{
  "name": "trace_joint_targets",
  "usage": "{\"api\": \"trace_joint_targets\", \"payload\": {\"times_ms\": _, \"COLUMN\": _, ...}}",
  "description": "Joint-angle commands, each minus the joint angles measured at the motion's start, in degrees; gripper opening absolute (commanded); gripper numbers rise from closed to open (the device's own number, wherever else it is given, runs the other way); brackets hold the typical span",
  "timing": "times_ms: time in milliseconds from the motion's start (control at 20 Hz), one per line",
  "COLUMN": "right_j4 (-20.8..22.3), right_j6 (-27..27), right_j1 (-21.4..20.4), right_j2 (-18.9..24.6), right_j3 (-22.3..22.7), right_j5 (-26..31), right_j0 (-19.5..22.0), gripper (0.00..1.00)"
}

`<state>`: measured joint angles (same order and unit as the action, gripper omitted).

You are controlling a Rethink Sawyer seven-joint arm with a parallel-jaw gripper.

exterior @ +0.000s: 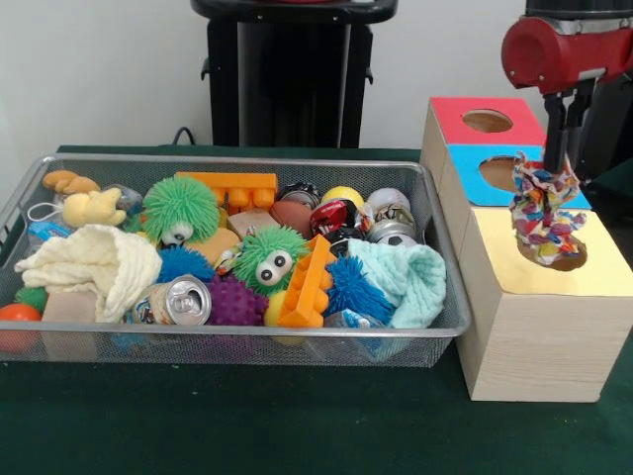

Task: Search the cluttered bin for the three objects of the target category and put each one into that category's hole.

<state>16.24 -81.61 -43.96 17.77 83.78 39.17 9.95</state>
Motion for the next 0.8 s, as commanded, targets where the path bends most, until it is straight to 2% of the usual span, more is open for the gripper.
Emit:
{"api": "trace_joint_targets", "payload": {"times_ms": 50, "right_j4": -2.19, "right_j6": -16.47, "right_j1": 3.92, "right_j2": -4.05, "right_j3": 4.97, "right_j5": -3.49, "right_j0": -0.95, "gripper": 0.0}}
{"api": "trace_joint_targets", "payload": {"times_ms": 500, "right_j4": -4.08, "right_j6": -16.42, "right_j1": 4.48, "right_j2": -6.08, "right_j3": 5.93, "right_j5": -1.71, "right_j0": -2.04, "gripper": 0.0}}
{"api": "trace_joint_targets", "payload": {"times_ms": 800, "right_j4": -3.21, "right_j6": -14.87, "right_j1": 7.12, "right_j2": -8.21, "right_j3": 4.37, "right_j5": 0.83, "right_j0": -3.57, "gripper": 0.0}}
